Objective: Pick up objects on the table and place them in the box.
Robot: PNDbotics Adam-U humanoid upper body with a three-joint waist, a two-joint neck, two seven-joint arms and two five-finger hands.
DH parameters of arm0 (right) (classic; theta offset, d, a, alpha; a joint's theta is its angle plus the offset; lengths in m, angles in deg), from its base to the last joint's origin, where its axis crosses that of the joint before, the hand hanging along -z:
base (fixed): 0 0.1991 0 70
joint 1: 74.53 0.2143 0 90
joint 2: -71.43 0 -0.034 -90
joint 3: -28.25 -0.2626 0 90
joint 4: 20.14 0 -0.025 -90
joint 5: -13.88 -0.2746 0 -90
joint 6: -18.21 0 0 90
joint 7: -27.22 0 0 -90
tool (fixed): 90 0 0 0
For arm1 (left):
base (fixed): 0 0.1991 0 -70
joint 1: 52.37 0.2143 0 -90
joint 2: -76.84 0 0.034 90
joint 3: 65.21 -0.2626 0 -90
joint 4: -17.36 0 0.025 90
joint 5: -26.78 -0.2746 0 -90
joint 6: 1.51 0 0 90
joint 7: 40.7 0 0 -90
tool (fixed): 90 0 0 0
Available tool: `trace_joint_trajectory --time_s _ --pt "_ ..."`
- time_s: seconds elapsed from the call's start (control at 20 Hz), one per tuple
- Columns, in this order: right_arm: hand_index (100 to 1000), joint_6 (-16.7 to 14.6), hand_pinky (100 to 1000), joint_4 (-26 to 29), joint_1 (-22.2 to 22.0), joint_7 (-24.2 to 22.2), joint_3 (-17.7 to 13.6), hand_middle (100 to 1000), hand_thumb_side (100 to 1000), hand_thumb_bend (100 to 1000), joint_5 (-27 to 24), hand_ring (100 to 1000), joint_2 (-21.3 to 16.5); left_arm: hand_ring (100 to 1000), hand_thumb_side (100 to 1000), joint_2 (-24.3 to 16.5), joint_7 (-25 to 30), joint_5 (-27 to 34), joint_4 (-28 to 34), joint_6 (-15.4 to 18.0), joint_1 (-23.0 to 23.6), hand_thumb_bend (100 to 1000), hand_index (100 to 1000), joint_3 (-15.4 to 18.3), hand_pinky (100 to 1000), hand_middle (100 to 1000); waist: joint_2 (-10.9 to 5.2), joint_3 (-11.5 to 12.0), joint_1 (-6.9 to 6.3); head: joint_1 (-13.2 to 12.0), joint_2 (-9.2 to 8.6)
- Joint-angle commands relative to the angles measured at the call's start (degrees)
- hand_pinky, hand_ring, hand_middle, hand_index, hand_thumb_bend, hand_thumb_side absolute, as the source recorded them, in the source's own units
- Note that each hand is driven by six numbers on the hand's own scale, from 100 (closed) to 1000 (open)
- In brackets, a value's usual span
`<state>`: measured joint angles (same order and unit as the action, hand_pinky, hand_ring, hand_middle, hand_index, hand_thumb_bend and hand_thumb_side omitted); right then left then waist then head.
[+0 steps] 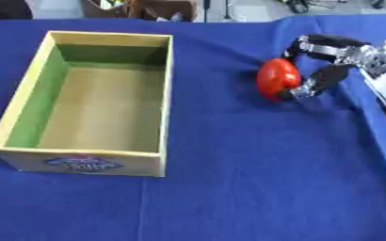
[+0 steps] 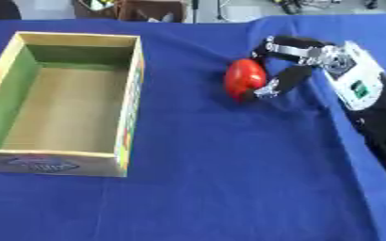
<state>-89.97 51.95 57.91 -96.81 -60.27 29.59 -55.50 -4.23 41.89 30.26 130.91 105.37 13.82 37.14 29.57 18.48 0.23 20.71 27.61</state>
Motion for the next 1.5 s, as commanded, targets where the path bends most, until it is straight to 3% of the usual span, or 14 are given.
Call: trace_joint_trajectory --time_s 0.05,0.55,0.85,0.9,1.0,1.5 --pt "495 1.4 786 1.3 0.0 0.6 0.0 359 574 328 -1.8 537 -2.1 462 917 -1.1 -0.1 -0.2 1.0 0.1 -0.3 100 651 0.7 133 540 -1.79 -0.1 -0.01 0.0 -0.35" --pt "482 2.6 761 2.9 -0.5 1.8 0.0 349 556 399 -4.7 492 -2.7 463 913 -1.3 -0.2 -0.3 1.0 0.0 -0.1 100 654 0.7 138 539 -3.02 -0.5 0.29 -0.1 0.05" --pt "478 2.4 754 4.7 -0.3 4.1 -0.1 342 587 426 -5.6 469 -3.2 463 914 -1.4 -0.2 -0.3 1.0 -0.1 0.0 100 655 0.7 140 539 -3.85 -0.8 0.49 -0.1 0.6" --pt "479 2.3 749 4.9 -0.2 4.6 -0.1 342 624 428 -5.8 463 -3.3 463 918 -1.5 -0.2 -0.3 1.0 -0.1 0.0 100 656 0.7 141 539 -4.01 -0.9 0.53 0.0 0.71" --pt "480 2.3 745 5.4 -0.1 5.7 -0.2 341 599 436 -6.5 456 -3.5 463 914 -1.5 -0.2 -0.4 1.0 -0.2 0.1 100 656 0.7 141 539 -4.32 -1.0 0.64 0.0 0.89" --pt "480 3.3 723 9.4 1.6 9.0 -0.4 332 648 441 -10.7 420 -4.2 463 913 -1.9 -0.2 -0.5 1.0 -0.2 0.0 100 657 0.5 148 537 -5.82 -1.2 1.68 1.0 1.99"
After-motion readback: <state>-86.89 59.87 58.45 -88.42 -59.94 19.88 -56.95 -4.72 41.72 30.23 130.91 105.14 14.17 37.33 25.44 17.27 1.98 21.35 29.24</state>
